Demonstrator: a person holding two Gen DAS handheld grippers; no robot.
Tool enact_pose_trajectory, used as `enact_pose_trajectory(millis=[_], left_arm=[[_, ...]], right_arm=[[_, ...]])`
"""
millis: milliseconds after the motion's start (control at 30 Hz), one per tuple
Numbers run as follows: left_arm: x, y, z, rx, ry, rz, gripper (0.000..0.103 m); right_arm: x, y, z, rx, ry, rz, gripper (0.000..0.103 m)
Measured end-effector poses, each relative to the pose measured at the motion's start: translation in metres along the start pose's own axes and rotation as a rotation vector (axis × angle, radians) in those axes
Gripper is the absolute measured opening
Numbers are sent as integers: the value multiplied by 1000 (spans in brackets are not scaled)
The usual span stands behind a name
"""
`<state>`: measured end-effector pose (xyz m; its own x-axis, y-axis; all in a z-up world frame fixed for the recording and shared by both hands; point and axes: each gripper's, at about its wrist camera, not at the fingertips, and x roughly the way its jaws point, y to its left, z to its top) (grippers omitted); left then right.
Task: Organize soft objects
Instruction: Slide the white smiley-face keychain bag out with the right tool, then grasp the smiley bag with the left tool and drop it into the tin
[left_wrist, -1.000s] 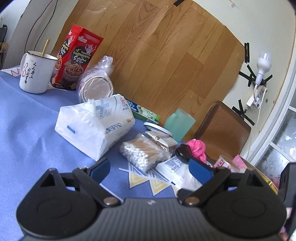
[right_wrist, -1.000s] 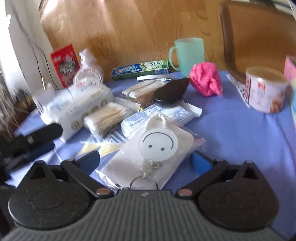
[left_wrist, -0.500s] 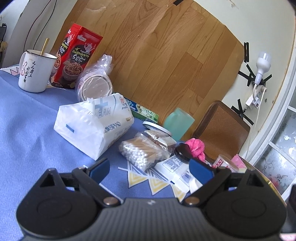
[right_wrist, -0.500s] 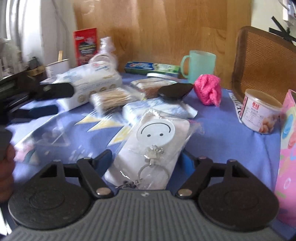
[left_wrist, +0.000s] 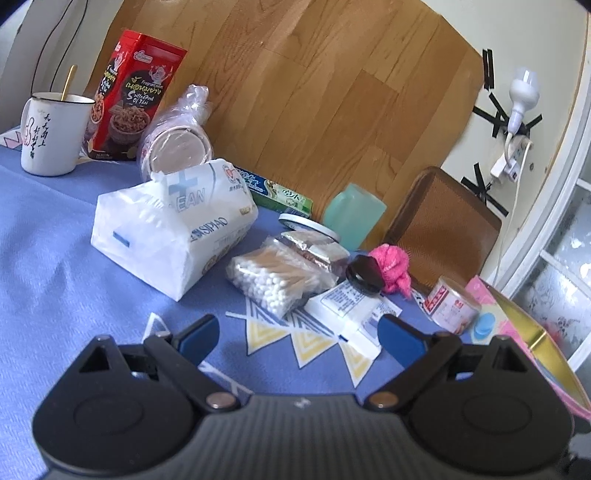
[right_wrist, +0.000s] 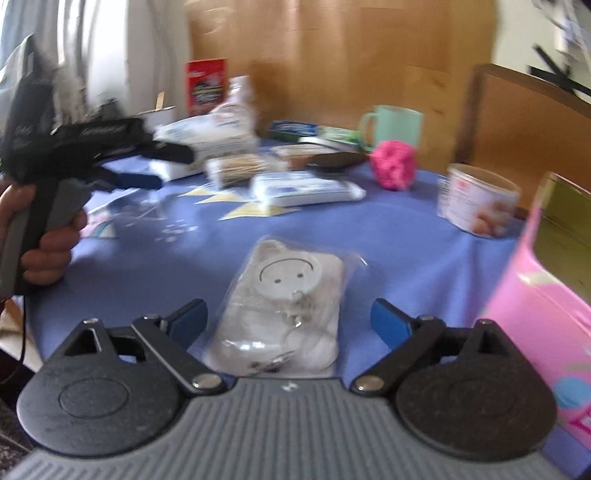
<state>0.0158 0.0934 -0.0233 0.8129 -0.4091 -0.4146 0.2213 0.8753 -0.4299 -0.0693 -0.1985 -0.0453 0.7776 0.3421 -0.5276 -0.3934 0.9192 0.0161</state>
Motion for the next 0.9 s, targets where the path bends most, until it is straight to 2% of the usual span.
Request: enact_pose_trajectory(millis=[267, 467, 500, 633, 733, 833, 900], left_arm=[[2, -3, 0, 24, 14, 0, 97], [9, -10, 1, 45, 71, -23, 97], [10, -13, 0, 46, 85, -37, 97], [19, -38, -11, -9, 200, -200, 96], [24, -64, -19, 7, 276, -285, 96], [34, -89, -32, 35, 373, -310, 93], [36, -104, -41, 78, 365, -290, 93]], right_arm=[[-10, -10, -5, 29, -16, -20, 97], [-16, -3, -9, 39, -9, 30, 97], [-16, -1, -10, 39, -6, 34, 97], [-16, 2, -12, 41, -2, 36, 97], [-12, 5, -11, 18, 11, 23, 97], [-4, 9, -13, -9, 38, -5, 97], [-3, 13, -14, -4, 21, -7, 94]])
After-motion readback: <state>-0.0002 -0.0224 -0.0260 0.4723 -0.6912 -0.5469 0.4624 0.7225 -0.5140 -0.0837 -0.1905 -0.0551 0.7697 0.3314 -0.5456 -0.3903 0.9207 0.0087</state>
